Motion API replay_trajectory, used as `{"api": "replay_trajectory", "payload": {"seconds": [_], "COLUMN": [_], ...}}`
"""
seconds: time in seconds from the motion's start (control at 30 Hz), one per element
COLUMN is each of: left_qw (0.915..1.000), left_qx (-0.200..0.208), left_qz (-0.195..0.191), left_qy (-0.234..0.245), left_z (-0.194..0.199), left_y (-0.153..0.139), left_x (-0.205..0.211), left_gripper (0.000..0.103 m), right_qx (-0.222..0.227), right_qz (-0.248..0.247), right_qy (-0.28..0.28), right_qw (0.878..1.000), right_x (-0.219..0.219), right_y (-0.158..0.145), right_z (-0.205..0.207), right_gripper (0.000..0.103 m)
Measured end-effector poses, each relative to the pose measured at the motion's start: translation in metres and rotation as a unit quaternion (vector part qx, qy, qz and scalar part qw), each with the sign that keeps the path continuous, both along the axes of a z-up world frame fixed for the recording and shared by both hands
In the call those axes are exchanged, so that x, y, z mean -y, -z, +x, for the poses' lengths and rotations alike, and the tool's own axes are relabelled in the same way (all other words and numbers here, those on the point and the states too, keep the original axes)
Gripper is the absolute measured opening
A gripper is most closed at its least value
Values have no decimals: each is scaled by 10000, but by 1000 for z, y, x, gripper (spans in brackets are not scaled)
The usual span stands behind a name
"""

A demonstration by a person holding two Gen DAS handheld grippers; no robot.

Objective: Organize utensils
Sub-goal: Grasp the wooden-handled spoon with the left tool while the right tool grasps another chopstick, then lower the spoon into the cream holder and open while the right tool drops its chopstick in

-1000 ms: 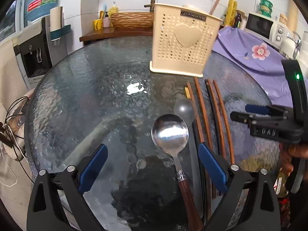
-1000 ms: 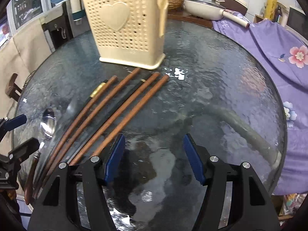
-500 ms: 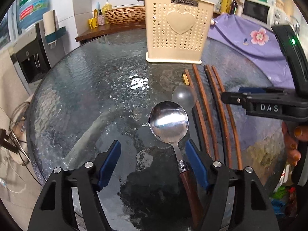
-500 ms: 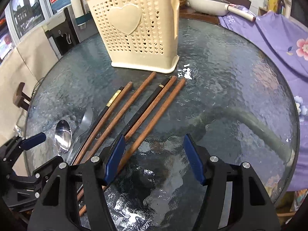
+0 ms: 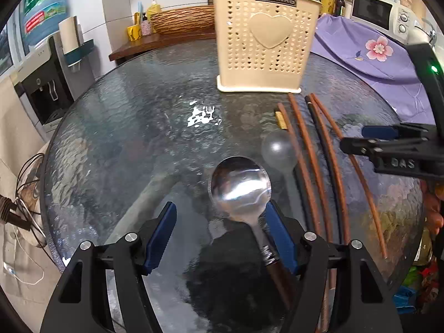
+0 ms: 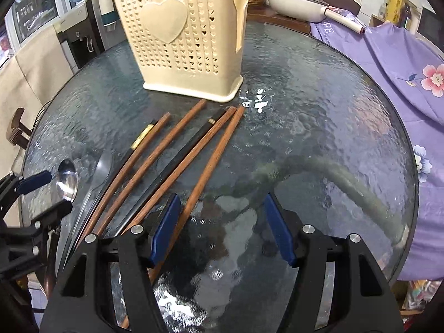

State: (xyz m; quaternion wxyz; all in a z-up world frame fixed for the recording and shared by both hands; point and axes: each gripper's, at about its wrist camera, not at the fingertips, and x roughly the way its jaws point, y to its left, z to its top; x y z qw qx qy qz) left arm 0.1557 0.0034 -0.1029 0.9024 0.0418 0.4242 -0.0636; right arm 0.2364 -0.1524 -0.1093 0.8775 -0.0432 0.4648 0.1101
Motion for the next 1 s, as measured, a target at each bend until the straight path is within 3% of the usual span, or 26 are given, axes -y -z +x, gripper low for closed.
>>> {"api": "replay_trajectory", "payload": {"seconds": [0.4, 0.57, 0.8, 1.0], "left_qw": [9997, 9991, 9987, 9986], "left_qx": [57, 33, 40, 61], "left_qz": [-29, -48, -40, -61], "left_qy": [-237, -416, -514, -523], "left_z": [4, 13, 21, 20], "left_y": [1, -1, -2, -2], "left_x": [12, 18, 26, 33], "left_gripper": [64, 63, 49, 46], "right_qx": [13, 26, 33, 80], "right_qz": [-81, -87, -79, 34], "right_qy": [208, 169, 147, 209], "right_qw": [9997, 9998, 9999, 9997], "right_x": [-11, -14, -12, -3], "right_y": [-3, -4, -3, -3], "right_z": [38, 46, 45, 50], "right_gripper": [30, 26, 15, 11]}}
